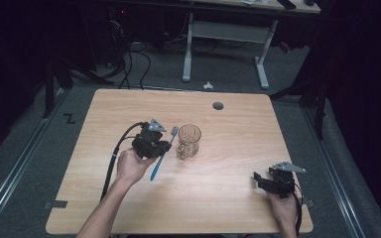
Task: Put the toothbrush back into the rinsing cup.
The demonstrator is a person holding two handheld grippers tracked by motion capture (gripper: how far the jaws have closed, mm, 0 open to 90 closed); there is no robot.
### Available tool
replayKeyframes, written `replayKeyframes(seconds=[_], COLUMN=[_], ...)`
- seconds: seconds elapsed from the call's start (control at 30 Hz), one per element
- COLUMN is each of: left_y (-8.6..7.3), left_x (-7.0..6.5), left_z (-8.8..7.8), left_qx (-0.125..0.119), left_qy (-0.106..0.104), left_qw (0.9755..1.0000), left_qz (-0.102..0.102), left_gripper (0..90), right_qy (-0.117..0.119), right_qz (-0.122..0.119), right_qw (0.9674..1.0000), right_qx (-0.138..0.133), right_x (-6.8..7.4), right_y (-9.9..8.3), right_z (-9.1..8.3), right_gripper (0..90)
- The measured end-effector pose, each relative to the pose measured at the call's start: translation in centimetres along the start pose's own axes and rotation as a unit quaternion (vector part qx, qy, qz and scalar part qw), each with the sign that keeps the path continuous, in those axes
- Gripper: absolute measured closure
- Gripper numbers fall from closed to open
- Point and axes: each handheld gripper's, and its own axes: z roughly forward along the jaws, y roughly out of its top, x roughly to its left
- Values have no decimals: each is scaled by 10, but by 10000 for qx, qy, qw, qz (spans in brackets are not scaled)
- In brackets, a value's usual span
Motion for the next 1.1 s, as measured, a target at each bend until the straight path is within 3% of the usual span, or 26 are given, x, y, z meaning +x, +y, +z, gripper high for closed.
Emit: replayKeyframes(seconds=[0.23, 0.63, 1.1], left_y=[4, 19, 30], left_x=[0, -6, -9], left_z=[-2, -2, -2], left_qx=[-167, -446, -813], left_qy=[22, 26, 103], left_qw=[9998, 9990, 9966], left_qz=[-44, 63, 94], left_gripper=[806, 806, 806], right_qy=[-2, -3, -6], right_qz=[-3, -21, -40], right_qw=[10000, 10000, 10000], right_qx=[0, -5, -6], right_x=[0, 0, 0], right_y=[0, 0, 0], right_z=[0, 0, 0], right_gripper=[311, 310, 310])
